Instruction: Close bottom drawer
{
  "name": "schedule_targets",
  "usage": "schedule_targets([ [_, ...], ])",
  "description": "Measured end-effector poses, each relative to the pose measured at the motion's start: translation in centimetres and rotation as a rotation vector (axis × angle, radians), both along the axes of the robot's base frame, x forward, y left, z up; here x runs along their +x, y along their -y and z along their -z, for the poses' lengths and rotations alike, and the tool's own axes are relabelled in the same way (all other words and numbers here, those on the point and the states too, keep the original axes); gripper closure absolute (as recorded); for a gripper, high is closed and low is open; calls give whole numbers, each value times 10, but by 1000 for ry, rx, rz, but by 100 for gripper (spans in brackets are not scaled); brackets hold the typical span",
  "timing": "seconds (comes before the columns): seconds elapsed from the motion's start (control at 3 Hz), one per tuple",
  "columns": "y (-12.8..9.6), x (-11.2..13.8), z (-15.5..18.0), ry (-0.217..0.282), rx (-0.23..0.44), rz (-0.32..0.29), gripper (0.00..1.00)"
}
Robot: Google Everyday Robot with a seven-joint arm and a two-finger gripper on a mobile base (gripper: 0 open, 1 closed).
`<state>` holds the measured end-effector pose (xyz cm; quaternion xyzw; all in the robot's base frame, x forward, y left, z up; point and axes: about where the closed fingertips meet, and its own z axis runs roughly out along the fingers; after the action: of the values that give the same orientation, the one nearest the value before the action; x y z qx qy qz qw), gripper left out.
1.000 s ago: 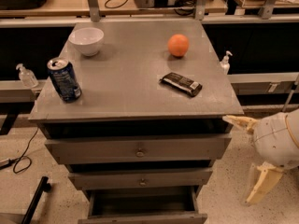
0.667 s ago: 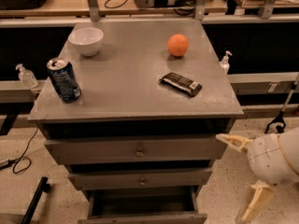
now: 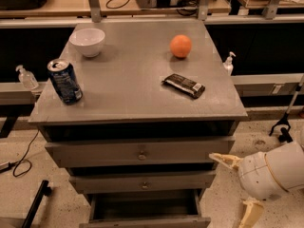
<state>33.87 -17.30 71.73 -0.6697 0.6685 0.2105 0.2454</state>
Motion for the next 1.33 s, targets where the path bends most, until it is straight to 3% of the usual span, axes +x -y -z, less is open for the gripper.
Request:
schedule_targets([
  [0.67, -27, 2, 30, -38, -23, -20, 0],
  [1.33, -48, 9, 97, -91, -5, -29, 0],
])
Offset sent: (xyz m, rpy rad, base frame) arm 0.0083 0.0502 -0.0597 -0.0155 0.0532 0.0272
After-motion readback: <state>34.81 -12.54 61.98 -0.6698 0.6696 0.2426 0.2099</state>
